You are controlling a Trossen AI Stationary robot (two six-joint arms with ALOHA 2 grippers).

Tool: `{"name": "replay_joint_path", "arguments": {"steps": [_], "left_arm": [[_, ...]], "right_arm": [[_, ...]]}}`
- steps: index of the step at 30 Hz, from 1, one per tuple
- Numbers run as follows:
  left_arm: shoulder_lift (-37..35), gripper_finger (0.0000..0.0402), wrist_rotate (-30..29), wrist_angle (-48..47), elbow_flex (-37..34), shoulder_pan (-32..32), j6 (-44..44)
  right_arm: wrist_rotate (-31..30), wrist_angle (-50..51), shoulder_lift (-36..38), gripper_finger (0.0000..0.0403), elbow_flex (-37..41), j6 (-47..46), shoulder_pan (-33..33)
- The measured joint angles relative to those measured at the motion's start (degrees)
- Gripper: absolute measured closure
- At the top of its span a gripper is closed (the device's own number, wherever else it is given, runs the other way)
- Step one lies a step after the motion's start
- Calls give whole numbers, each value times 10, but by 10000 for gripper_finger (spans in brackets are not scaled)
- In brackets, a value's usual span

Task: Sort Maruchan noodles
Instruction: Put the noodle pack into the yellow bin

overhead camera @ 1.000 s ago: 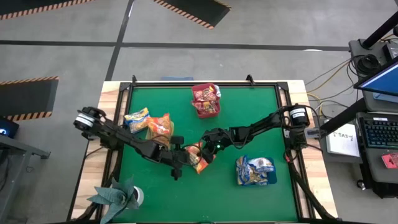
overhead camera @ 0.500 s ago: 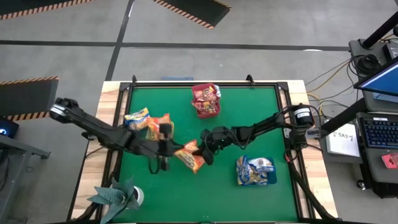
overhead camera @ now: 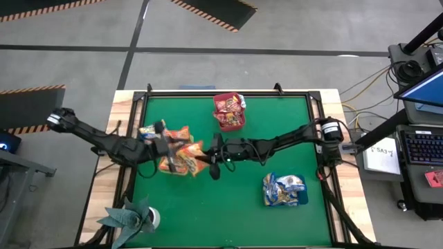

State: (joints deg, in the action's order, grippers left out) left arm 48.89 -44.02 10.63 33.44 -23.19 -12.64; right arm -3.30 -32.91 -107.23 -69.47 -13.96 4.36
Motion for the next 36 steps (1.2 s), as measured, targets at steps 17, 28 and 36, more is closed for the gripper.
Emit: {"name": "replay_joint_path", "arguments": {"steps": [17,28,36], "left_arm": [[-147,402,-70,4,-58,-5,27],[-168,402,-62,5,-63,-5,26],[-167,402,-62,5,-63,-5,27]], "right_arm": [[-137,144,-139,355,-225,200,0],[-144,291,-169,355,-334,356,1],[-109,295,-168,354,-340,422,1]]}}
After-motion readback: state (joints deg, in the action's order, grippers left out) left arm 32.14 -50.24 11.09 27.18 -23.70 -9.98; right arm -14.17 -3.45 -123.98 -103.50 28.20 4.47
